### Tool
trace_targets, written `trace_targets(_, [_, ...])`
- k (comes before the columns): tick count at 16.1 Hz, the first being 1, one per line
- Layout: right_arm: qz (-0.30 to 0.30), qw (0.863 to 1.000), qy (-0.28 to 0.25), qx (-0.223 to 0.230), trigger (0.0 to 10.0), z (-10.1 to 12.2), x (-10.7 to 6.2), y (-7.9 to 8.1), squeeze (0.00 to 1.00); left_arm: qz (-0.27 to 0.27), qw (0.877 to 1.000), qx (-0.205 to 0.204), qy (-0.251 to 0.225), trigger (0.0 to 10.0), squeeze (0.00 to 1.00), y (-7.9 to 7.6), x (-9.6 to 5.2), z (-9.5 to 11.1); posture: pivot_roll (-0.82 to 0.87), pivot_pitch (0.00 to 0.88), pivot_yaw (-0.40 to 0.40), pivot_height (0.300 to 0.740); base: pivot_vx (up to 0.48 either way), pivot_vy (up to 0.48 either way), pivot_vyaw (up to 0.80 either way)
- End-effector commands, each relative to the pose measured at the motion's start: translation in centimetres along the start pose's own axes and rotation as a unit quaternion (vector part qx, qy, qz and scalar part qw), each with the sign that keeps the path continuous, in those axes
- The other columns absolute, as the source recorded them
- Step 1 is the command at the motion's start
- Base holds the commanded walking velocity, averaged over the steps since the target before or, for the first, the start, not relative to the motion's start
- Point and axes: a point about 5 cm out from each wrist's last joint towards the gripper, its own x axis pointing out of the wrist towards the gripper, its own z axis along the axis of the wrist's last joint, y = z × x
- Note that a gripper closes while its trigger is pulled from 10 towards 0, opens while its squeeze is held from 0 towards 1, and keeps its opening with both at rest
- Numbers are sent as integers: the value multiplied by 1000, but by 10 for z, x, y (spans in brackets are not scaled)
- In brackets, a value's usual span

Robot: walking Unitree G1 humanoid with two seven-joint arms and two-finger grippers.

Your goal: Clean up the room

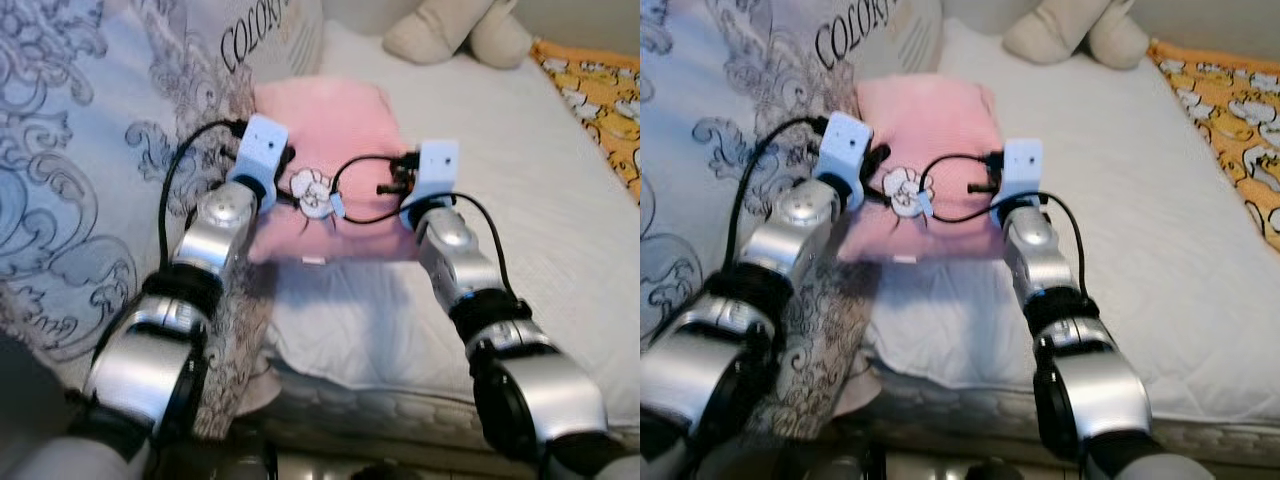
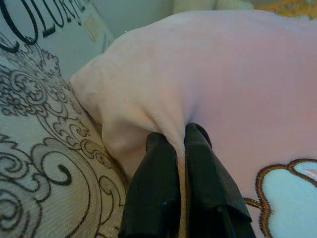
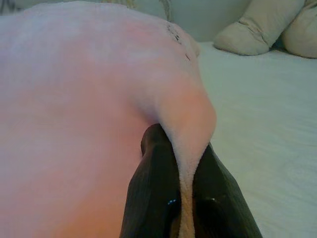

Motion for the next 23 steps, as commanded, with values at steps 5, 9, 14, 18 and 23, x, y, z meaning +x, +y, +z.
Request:
trace_targets(5, [-64,997,15,-39,10000,-13,-7,-35,0,35,999,-2,22,10000,0,6,-3,-19,73,230,-66,719,0,0,0])
trace_targets(9, [-79,995,60,-17,10000,-39,-16,-35,0,21,999,6,50,10000,0,-2,-6,-37,62,245,-56,719,0,0,0])
trace_targets(14, [-91,993,73,6,10000,-52,-21,-27,1000,4,999,20,51,10000,1000,-3,-7,-38,52,245,-50,719,0,0,0])
trace_targets(18, [-89,994,67,8,10000,-55,-22,-24,1000,-12,999,24,44,10000,1000,-4,-6,-37,44,239,-50,719,0,0,0])
trace_targets(23, [-94,995,38,2,10000,-42,-18,-24,1000,-14,999,47,7,10000,1000,1,-3,-21,38,220,-53,719,0,0,0])
